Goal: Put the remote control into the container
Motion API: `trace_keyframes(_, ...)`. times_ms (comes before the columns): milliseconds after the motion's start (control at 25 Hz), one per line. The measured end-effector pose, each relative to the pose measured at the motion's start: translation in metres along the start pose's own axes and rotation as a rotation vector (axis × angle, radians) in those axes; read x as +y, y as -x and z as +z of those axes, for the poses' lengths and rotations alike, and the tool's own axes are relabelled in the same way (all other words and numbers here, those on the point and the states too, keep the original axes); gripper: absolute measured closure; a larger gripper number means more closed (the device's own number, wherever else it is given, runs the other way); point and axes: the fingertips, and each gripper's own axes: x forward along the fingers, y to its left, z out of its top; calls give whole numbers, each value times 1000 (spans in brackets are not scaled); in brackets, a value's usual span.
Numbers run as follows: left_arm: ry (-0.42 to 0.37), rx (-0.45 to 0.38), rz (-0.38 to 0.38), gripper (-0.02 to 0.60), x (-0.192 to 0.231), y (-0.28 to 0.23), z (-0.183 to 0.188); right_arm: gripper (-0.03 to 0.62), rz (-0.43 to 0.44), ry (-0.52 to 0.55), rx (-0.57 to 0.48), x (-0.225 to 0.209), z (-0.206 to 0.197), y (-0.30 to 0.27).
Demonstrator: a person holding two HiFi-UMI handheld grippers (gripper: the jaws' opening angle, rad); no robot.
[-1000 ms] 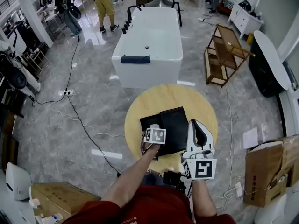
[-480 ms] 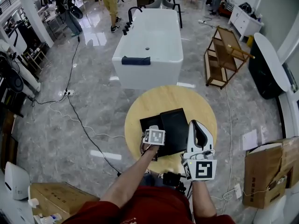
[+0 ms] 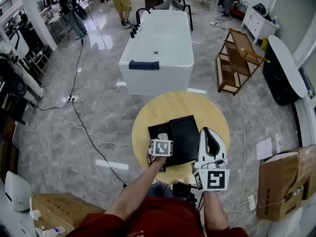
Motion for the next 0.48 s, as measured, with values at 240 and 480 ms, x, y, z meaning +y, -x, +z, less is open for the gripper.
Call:
trace_keyframes(240,-11,-71,-30,304,-2,10,4,572,5,1,-5,1,1,0)
trace_keyframes(480,-92,-186,-47,304,-3,33,17,572,5,3,-5,0,2,0)
